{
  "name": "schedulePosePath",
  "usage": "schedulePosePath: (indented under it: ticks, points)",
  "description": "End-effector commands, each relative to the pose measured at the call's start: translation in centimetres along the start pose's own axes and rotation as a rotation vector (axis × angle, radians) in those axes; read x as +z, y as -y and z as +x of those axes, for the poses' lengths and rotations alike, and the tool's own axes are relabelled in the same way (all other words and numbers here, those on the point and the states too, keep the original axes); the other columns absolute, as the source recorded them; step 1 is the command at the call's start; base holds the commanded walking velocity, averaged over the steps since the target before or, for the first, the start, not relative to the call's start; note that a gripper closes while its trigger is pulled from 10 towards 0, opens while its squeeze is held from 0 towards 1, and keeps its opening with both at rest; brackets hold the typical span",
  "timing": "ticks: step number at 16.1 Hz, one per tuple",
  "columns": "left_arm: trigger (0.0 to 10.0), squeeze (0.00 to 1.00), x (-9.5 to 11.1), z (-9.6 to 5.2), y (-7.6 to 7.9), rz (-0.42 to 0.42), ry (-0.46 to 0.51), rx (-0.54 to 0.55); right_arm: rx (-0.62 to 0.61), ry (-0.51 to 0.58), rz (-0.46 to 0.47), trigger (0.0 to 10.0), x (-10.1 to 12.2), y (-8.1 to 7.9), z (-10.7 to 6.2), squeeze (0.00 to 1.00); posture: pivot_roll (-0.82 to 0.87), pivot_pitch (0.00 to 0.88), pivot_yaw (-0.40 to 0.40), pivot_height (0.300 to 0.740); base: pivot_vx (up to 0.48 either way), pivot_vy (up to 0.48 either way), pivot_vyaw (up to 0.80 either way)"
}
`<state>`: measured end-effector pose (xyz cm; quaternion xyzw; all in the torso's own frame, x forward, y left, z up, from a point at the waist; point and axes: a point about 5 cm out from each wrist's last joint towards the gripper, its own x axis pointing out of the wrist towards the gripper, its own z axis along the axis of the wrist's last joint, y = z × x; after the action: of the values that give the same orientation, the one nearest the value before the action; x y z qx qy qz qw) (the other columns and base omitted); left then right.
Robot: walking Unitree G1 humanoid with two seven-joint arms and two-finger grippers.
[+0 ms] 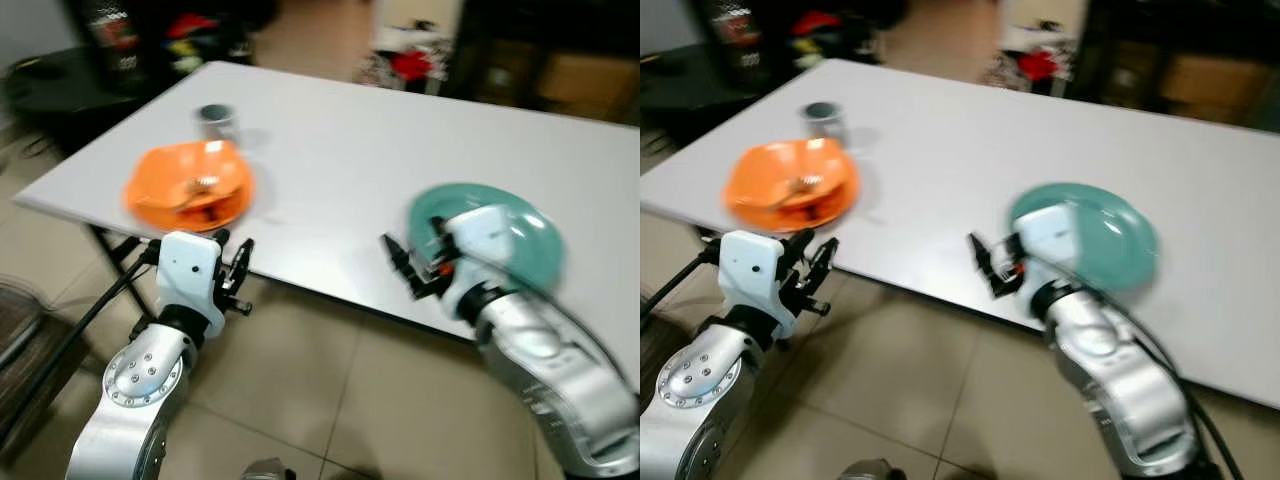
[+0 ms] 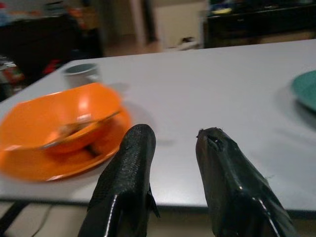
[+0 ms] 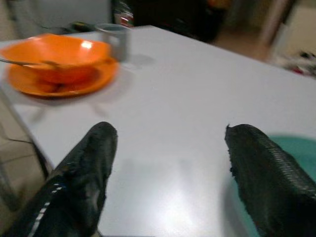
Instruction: Setting the table
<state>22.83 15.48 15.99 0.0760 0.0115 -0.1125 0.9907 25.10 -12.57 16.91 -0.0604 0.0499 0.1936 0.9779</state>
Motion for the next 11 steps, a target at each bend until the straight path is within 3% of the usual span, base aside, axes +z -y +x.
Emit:
schedulePosePath:
  ticks: [1,4,7,9,11]
  points:
    - [10.0,0.0,-0.04,-0.23,-0.21,0.022,-0.001,0.012,-0.018,0.025,-0.029,10.0,0.11,0.14,0.12,1.0,0.1,0.0,0.023,0.74,0.0,0.0,0.8]
    - [10.0,0.0,0.26,-0.08,-0.3,-0.017,0.01,0.033,-0.028,0.059,-0.056,10.0,-0.05,0.61,0.15,1.0,0.09,0.0,0.038,0.74,0.0,0.0,0.8]
    - [10.0,0.0,0.09,0.28,0.03,-0.017,0.007,0.025,-0.038,0.065,0.037,10.0,-0.39,0.68,0.04,1.0,0.08,0.0,0.051,0.74,0.0,0.0,0.8]
    - [10.0,0.0,0.3,0.44,0.27,-0.031,0.017,0.024,0.025,0.077,0.116,10.0,-0.45,0.07,-0.16,1.0,0.07,0.0,0.047,0.74,0.0,0.0,0.8]
    - [10.0,0.0,0.02,0.22,0.08,-0.039,0.008,0.048,0.045,0.076,0.126,10.0,-0.67,-0.11,-0.25,1.0,0.08,0.0,0.04,0.74,0.0,0.0,0.8]
